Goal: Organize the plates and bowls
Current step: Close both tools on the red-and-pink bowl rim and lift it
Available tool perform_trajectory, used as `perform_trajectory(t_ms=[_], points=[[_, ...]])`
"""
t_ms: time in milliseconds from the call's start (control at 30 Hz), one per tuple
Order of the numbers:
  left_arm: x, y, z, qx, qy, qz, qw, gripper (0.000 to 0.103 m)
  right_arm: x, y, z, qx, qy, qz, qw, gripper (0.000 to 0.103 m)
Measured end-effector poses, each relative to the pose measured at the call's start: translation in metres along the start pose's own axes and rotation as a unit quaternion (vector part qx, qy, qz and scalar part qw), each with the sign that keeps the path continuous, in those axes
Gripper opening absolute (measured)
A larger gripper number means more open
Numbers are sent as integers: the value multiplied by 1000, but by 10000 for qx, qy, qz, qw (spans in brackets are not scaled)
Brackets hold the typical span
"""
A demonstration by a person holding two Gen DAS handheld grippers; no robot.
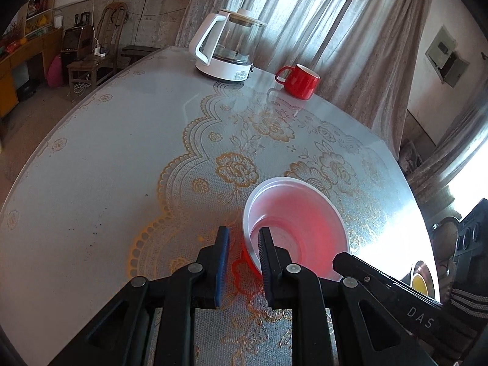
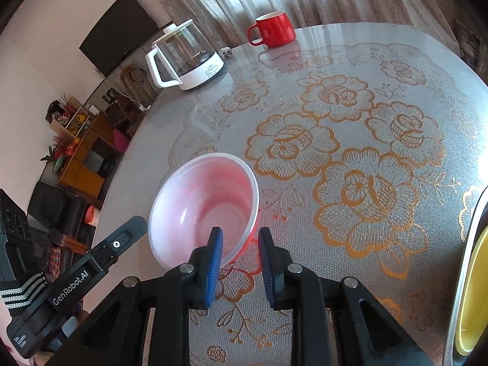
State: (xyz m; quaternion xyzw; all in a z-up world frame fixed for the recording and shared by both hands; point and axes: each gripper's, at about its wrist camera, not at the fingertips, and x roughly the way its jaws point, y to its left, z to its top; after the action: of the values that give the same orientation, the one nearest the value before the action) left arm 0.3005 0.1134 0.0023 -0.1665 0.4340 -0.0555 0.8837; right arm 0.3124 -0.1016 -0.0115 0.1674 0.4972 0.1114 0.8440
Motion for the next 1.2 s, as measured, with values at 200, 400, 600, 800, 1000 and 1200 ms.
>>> perform_trajectory(t_ms=[200,400,600,800,1000,1200], points=[[7,-2,-9,110,97,-35,9999,11,8,4,-3,-118,21,-81,9999,13],[-1,-4,-16,106,173,-120,9997,11,6,0,-7,-5,98,-37,9999,12],[-10,-7,-32,145,160,-124,9997,11,-2,-4,-16,60,118,-28,9999,12],[-26,-17,-52,400,-38,-4,9992,11,-13,-5,-28,-11,130,-34,9999,12],[-48,-22,-67,526,-270,51,9982,11,-23,-7,-43,-75,206,10,9998,12],[-65,-20,-81,524,-356,28,9980,11,-34,-4,-61,-218,356,69,9991,12]])
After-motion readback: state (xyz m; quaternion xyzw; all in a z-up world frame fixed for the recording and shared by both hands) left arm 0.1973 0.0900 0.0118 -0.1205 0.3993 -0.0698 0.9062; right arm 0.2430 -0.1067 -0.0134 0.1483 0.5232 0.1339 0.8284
